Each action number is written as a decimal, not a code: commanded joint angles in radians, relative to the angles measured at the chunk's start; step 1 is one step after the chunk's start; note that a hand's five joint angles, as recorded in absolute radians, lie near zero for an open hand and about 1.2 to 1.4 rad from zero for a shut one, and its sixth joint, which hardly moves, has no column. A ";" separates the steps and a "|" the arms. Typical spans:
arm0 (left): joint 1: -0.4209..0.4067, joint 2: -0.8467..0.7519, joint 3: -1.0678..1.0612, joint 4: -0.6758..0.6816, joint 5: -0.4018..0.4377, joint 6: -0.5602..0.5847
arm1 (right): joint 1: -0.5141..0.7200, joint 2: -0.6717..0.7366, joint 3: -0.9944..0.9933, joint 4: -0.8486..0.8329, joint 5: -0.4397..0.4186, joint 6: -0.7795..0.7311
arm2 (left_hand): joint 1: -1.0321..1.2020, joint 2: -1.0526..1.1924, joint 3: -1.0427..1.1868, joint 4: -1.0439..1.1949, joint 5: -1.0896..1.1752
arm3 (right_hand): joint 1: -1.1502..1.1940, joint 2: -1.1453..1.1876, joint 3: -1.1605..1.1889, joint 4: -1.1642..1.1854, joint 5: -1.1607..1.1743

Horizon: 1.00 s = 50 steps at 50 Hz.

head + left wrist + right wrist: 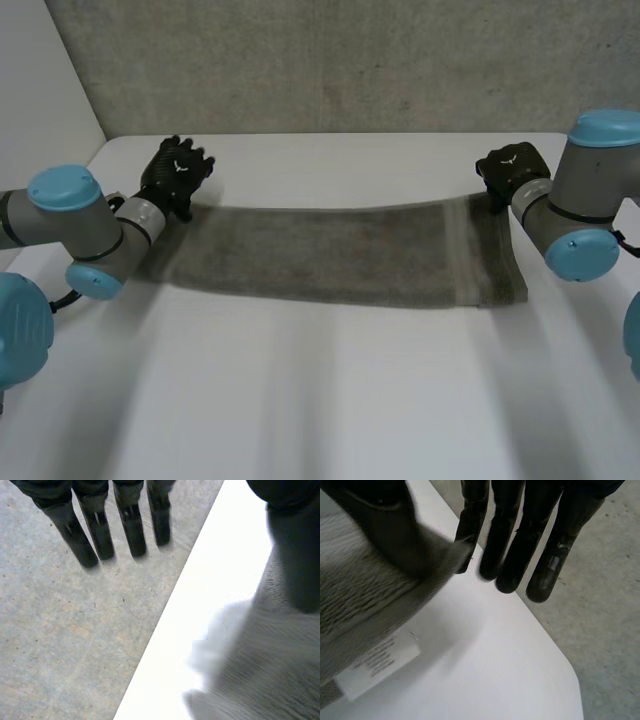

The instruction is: Fold the towel.

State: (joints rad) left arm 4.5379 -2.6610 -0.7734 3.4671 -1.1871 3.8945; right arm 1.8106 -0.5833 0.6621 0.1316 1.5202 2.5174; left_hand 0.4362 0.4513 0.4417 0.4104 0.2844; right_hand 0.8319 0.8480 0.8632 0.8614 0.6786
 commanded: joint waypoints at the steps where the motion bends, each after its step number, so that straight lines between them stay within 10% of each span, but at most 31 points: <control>1: -0.023 0.024 -0.015 0.033 -0.081 -0.007 | 0.030 -0.070 0.027 -0.012 0.058 0.018 | -0.249 -0.264 -0.255 -0.223 -0.272 | -0.657 -0.673 -0.689 -0.687 -0.679; 19: 0.000 0.703 -0.696 0.066 -0.115 -0.455 | 0.090 -0.593 0.661 -0.058 0.000 -0.023 | -0.199 -0.214 -0.205 -0.173 -0.222 | -0.657 -0.673 -0.689 -0.687 -0.679; 42: 0.003 0.813 -1.123 0.363 -0.128 -0.491 | -0.045 -0.487 0.973 -0.334 -0.035 -0.022 | -0.217 -0.232 -0.222 -0.191 -0.240 | -0.657 -0.673 -0.689 -0.687 -0.679; 50: 0.000 0.816 -1.149 0.379 -0.126 -0.494 | -0.071 -0.451 0.962 -0.343 -0.092 -0.019 | -0.223 -0.238 -0.228 -0.197 -0.245 | -0.063 -0.079 -0.094 -0.092 -0.084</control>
State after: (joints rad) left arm 4.5388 -1.8464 -1.9108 3.8430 -1.3145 3.4033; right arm 1.7486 -1.0521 1.6365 -0.2102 1.4632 2.4959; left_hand 0.2510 0.2477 0.2446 0.2481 0.0693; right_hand 0.5487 0.5578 0.5540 0.5542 0.3905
